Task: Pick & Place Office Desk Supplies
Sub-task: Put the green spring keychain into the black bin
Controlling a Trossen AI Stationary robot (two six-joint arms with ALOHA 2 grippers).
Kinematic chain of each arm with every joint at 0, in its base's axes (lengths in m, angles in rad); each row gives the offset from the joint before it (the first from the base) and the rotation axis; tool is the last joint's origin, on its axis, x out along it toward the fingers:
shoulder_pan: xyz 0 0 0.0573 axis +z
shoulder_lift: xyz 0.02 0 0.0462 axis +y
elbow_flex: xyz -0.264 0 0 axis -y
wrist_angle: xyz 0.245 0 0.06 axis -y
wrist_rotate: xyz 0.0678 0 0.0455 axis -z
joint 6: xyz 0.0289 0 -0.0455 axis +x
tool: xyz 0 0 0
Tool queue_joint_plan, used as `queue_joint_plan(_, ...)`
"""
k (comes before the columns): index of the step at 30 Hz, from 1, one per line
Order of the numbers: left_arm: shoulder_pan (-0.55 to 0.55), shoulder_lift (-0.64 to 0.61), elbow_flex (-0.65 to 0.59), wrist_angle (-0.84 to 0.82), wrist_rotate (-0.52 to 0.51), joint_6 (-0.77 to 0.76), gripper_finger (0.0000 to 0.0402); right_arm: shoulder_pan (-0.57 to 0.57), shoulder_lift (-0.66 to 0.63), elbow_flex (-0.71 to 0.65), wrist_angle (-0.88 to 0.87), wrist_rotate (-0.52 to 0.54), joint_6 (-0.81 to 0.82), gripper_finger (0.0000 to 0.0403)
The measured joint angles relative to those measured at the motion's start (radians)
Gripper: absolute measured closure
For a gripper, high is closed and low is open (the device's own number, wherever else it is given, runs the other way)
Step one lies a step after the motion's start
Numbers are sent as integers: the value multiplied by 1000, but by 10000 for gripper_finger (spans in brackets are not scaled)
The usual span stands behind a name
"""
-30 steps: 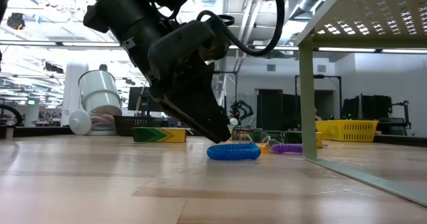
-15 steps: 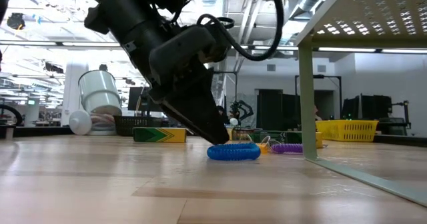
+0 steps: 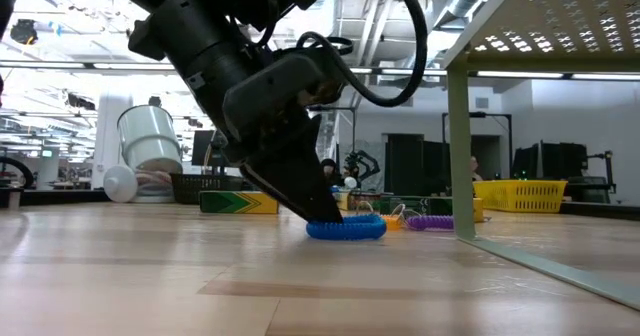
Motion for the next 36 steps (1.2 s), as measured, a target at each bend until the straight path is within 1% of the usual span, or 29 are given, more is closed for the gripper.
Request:
queue_joint_plan(4, 2, 0, 0, -4, 0, -7, 309, 0, 0, 0, 0, -2, 0, 223)
queue_joint_plan(10, 2, 1, 0, -3, -1, -19, 382, 0, 0, 0, 0, -2, 0, 223)
queue_joint_plan(11, 3, 1, 0, -2, -1, -29, 388, 0, 0, 0, 0, -2, 0, 223)
queue_joint_plan(17, 17, -2, 0, -1, -14, -106, 391, 0, 0, 0, 0, -2, 0, 223)
queue_joint_plan(23, 28, -46, 0, -36, -42, -116, 396, -11, 0, 0, -1, -3, 0, 223)
queue_joint_plan(29, 26, -147, -1, -196, -82, -115, 397, -34, 0, 0, 10, -2, 0, 223)
queue_joint_plan(34, 27, -256, 0, -329, -162, -114, 398, -57, 0, 0, 32, -2, 0, 223)
queue_joint_plan(36, 27, -307, 0, -412, -196, -116, 398, -70, 0, 0, 48, -2, 1, 223)
